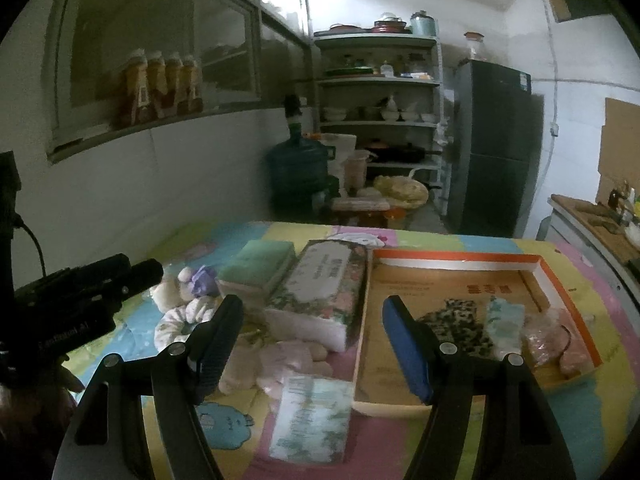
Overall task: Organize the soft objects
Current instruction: 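Move both tools back over the pile of soft items, then grasp the cream plush bunny with the left tool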
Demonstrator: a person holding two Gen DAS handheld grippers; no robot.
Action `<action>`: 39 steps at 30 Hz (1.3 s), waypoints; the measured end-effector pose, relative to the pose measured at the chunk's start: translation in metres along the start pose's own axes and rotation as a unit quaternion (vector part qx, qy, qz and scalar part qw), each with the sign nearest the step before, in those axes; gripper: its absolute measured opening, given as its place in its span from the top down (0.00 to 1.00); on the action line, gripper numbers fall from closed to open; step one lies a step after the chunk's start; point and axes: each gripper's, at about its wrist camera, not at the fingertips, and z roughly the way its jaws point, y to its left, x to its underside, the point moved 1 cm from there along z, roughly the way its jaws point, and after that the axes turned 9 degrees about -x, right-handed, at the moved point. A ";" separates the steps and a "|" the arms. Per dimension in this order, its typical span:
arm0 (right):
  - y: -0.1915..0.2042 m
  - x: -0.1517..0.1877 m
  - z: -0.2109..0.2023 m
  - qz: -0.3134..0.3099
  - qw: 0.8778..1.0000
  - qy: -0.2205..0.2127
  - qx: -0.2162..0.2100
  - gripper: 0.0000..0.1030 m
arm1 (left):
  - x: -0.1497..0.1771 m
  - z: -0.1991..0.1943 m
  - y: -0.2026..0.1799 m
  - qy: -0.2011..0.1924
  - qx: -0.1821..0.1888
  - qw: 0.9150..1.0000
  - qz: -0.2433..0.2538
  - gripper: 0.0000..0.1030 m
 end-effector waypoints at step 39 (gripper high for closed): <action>0.078 0.007 0.084 -0.038 0.995 0.066 -0.068 0.29 | 0.020 0.037 0.093 0.026 0.016 1.000 -0.006 0.42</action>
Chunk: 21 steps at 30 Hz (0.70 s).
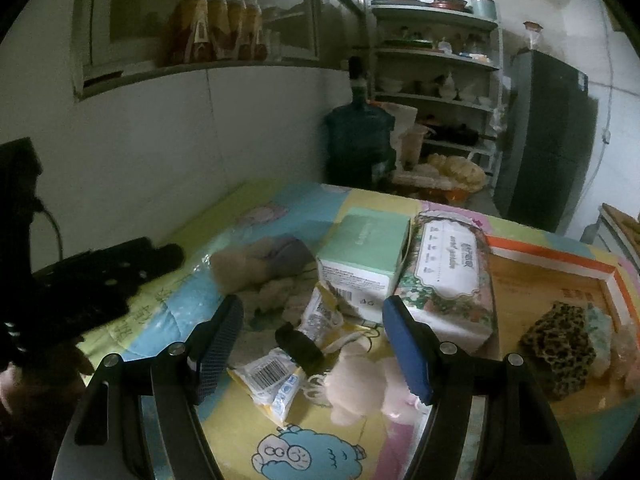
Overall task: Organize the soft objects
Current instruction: 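Grasp the cream plush bunny with the left tool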
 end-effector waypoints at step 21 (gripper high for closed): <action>-0.019 0.007 0.019 0.027 0.999 0.017 -0.009 0.29 | -0.002 0.064 -0.022 0.049 0.047 0.996 0.059 0.57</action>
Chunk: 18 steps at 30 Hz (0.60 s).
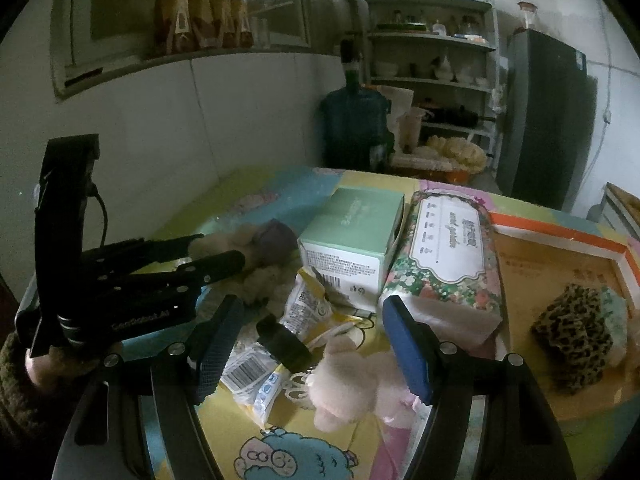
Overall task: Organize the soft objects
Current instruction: 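Grasp the cream plush bunny with the left tool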
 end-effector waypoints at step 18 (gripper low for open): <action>0.009 -0.009 0.008 -0.005 0.999 0.000 -0.038 0.29 | -0.011 -0.047 0.014 -0.072 -0.010 0.996 -0.049 0.70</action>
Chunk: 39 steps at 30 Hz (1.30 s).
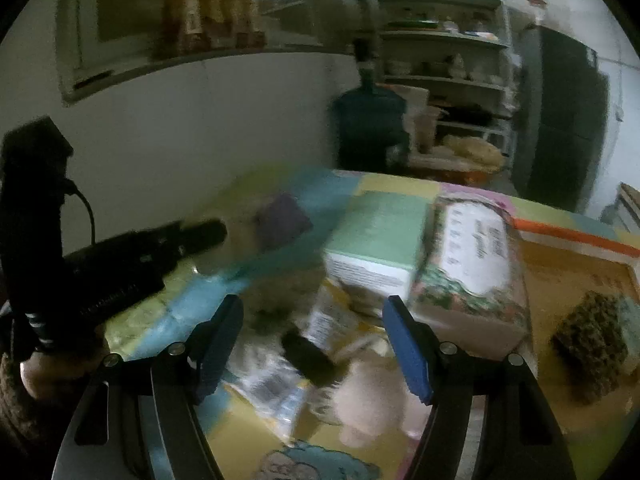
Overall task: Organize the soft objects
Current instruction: 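Grasp the cream plush bunny with the left tool, then grasp the clear green-ball bag with the right tool while the left tool holds the bunny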
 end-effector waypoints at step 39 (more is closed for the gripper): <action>0.071 -0.045 0.168 -0.052 0.986 0.154 -0.029 0.60 | -0.007 -0.038 0.083 -0.040 -0.131 0.988 -0.078 0.70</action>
